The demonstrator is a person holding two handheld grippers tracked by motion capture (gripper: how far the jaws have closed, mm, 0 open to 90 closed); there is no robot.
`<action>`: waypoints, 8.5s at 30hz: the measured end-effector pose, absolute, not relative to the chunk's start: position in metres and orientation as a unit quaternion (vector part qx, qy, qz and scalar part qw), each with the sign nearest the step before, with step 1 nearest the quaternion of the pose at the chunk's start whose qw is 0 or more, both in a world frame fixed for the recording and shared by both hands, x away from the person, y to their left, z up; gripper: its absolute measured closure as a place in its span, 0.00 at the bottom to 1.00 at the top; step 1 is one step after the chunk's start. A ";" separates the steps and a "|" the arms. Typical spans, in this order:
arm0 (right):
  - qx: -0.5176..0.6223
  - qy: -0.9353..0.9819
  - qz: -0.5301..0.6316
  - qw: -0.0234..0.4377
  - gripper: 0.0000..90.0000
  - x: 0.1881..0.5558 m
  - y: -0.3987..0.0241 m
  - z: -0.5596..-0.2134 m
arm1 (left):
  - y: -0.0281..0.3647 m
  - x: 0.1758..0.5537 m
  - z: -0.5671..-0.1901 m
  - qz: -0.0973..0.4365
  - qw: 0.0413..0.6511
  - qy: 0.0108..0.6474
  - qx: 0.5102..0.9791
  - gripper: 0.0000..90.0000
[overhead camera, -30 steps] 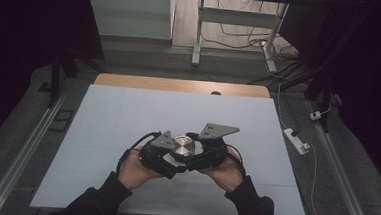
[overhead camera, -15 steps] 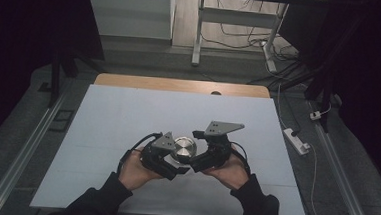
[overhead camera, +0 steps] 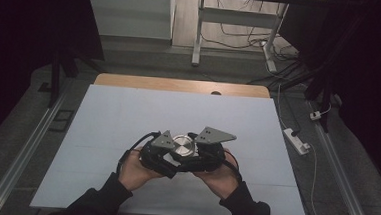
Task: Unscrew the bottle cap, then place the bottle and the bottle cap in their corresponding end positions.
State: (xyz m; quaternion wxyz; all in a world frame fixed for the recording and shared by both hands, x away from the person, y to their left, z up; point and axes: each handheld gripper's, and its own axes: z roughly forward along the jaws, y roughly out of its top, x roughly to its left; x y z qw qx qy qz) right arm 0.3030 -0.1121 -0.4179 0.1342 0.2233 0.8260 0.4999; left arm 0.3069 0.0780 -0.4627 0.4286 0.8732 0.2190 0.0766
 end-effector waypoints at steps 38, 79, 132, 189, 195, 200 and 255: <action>0.244 0.813 0.512 0.136 0.22 0.298 -0.112 -0.417 | 0.081 0.305 -0.460 0.076 0.435 0.229 0.868 0.18; 0.157 0.821 0.545 0.057 0.23 0.317 -0.129 -0.418 | 0.078 0.302 -0.459 0.057 0.444 0.198 0.872 0.18; 0.166 0.818 0.543 0.093 0.22 0.312 -0.136 -0.404 | 0.083 0.307 -0.464 0.062 0.439 0.206 0.872 0.18; 0.165 0.825 0.532 0.092 0.23 0.288 -0.149 -0.427 | 0.109 0.349 -0.463 0.109 0.452 0.255 0.848 0.18; 0.168 0.829 0.526 0.092 0.23 0.286 -0.151 -0.435 | 0.108 0.356 -0.461 0.110 0.455 0.254 0.846 0.18; 0.168 0.833 0.518 0.092 0.23 0.285 -0.150 -0.444 | 0.105 0.362 -0.462 0.112 0.455 0.254 0.846 0.18; 0.160 0.873 0.453 0.086 0.22 0.309 -0.110 -0.526 | 0.092 0.427 -0.508 0.126 0.437 0.281 0.845 0.18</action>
